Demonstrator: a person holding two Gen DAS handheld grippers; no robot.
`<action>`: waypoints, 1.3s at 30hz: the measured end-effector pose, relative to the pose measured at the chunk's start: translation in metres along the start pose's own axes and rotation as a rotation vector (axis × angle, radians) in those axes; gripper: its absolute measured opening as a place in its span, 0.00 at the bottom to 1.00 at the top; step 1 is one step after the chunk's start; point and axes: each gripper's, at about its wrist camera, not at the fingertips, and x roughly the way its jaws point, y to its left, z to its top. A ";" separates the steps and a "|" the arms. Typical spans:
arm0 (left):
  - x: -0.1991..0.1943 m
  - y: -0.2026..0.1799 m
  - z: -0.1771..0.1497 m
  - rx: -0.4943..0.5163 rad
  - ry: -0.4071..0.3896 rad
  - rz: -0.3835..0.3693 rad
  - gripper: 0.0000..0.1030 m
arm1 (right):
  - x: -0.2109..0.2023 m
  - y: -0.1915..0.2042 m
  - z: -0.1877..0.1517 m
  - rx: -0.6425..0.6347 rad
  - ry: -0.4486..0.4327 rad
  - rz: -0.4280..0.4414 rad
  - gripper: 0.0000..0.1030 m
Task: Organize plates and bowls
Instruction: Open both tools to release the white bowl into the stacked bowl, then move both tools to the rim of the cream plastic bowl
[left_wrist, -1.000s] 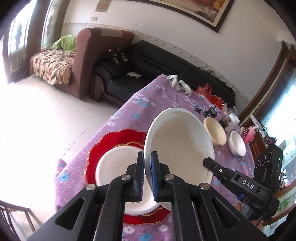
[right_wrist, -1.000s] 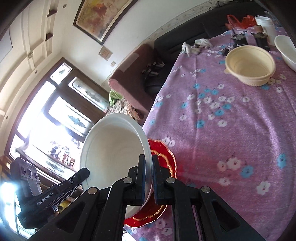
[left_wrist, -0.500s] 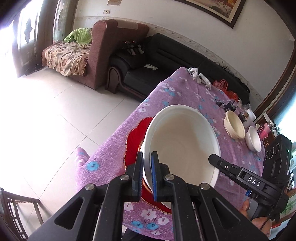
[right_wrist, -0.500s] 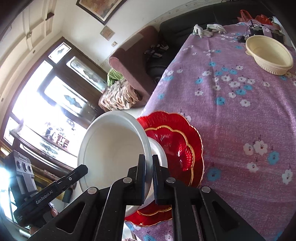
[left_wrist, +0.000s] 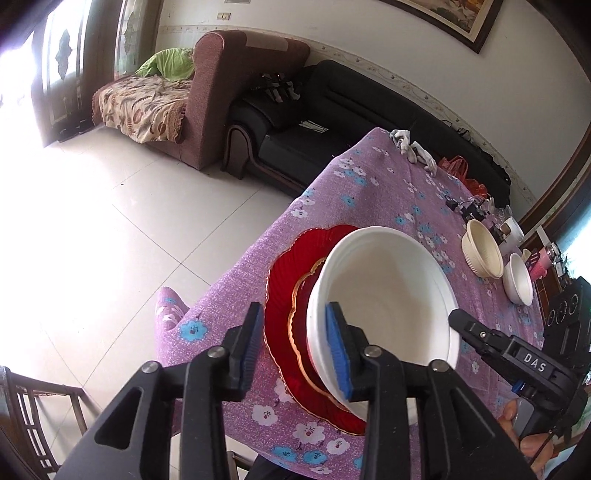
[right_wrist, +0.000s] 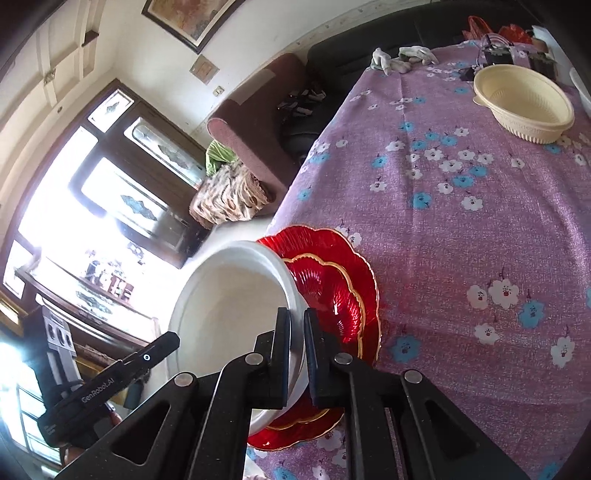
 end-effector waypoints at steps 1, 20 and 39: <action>-0.001 0.000 0.000 0.004 -0.002 0.005 0.37 | -0.002 -0.001 0.001 0.002 -0.005 0.009 0.11; -0.061 -0.072 0.008 0.209 -0.231 0.023 0.46 | -0.065 -0.059 0.019 0.097 -0.201 -0.047 0.11; 0.067 -0.329 -0.041 0.516 -0.063 -0.181 0.62 | -0.227 -0.204 0.015 0.300 -0.454 -0.231 0.11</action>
